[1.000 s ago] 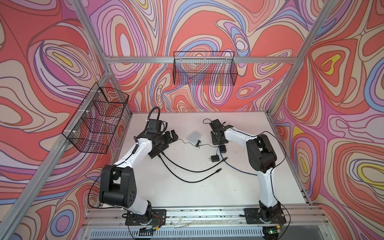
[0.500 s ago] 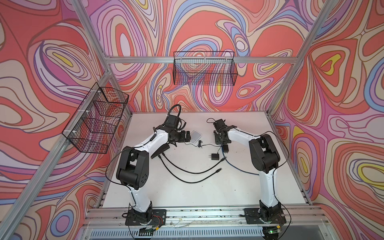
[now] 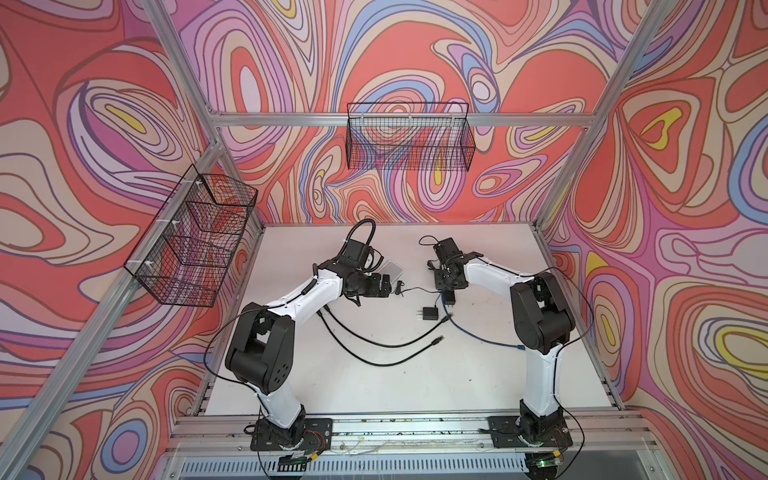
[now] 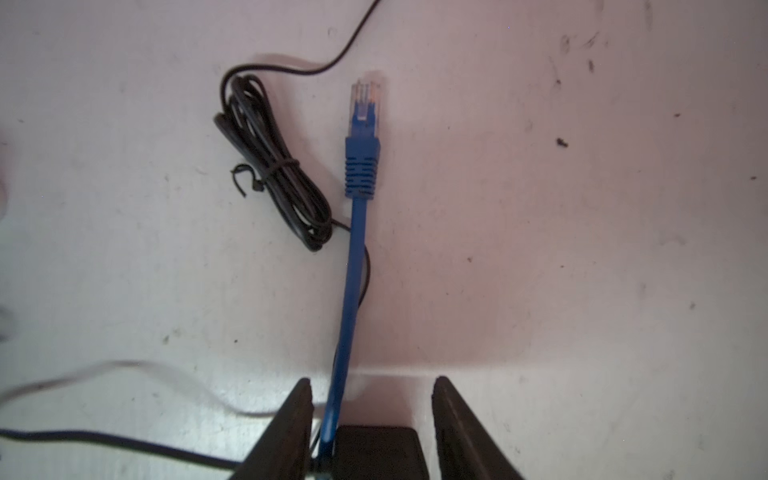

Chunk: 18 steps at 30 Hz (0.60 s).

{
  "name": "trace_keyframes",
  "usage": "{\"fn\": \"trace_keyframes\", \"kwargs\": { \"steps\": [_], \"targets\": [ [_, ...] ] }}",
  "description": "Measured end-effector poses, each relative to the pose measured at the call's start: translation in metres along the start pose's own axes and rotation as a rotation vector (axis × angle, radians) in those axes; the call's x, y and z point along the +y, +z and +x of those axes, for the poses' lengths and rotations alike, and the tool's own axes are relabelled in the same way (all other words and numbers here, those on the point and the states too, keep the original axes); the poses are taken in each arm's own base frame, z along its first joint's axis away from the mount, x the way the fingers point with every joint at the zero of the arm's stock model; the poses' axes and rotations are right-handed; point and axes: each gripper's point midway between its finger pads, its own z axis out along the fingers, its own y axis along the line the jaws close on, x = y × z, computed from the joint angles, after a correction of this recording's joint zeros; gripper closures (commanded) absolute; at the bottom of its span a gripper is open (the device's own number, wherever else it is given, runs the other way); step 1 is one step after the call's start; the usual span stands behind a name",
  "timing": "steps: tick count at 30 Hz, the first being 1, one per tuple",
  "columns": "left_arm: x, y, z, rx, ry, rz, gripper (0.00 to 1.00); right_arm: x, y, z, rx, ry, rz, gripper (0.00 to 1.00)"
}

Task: Insert the plug into the switch port

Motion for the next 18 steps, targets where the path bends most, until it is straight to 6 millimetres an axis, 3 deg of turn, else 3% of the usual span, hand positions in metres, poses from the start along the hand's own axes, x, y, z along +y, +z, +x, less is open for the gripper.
{"fn": "trace_keyframes", "kwargs": {
  "steps": [7, 14, 18],
  "targets": [
    [-0.001, -0.018, -0.004, -0.047, -0.008, -0.01, 0.03, -0.005, -0.028, 0.006, -0.042, 0.028, -0.033, 0.5],
    [0.003, -0.016, 0.001, -0.039, -0.032, -0.02, 0.03, -0.008, -0.015, 0.04, 0.026, 0.028, -0.042, 0.5],
    [0.003, -0.016, 0.001, -0.041, -0.035, -0.023, 0.03, -0.006, -0.013, 0.044, 0.035, 0.028, -0.056, 0.51]
  ]
}}
